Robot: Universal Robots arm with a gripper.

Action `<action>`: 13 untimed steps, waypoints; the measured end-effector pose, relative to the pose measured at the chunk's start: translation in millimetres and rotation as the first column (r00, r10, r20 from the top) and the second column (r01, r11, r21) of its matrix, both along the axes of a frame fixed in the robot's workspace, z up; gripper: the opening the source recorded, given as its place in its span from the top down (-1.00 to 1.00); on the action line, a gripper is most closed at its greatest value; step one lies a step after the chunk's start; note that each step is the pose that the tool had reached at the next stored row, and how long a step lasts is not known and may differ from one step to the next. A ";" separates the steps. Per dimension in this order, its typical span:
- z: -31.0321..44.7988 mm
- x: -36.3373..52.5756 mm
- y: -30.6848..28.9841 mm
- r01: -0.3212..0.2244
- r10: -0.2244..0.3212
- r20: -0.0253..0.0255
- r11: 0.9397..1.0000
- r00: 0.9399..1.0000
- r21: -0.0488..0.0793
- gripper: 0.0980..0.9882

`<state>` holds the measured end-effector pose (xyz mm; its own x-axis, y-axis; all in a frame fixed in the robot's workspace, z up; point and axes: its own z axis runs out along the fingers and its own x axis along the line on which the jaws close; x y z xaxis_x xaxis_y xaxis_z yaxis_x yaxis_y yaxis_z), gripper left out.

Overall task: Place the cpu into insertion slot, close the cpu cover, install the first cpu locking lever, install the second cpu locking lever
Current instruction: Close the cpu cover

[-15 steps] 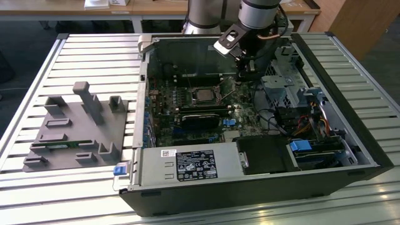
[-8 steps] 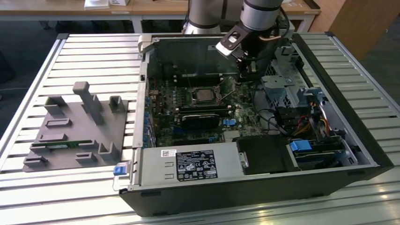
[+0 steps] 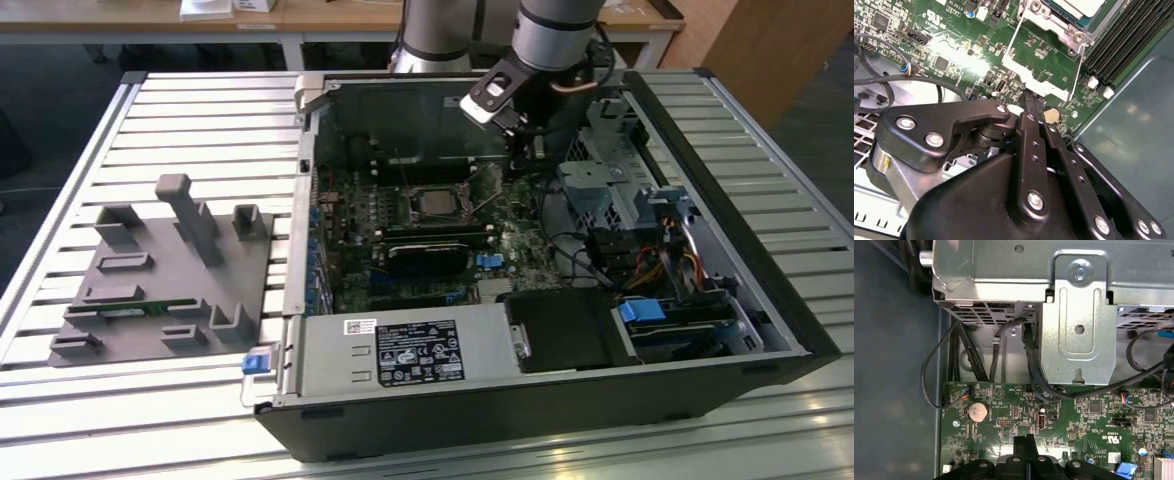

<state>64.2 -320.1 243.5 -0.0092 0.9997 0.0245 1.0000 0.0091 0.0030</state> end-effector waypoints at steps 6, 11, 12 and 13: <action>-0.3 -3.9 -0.1 0.000 0.000 0.000 1.000 1.000 0.000 0.98; -0.3 -5.1 0.0 0.000 0.000 0.000 1.000 1.000 0.000 0.98; -0.3 -5.4 0.0 0.000 0.000 0.000 1.000 1.000 0.000 0.98; -0.3 -5.7 0.0 0.000 0.000 0.000 1.000 1.000 0.000 0.98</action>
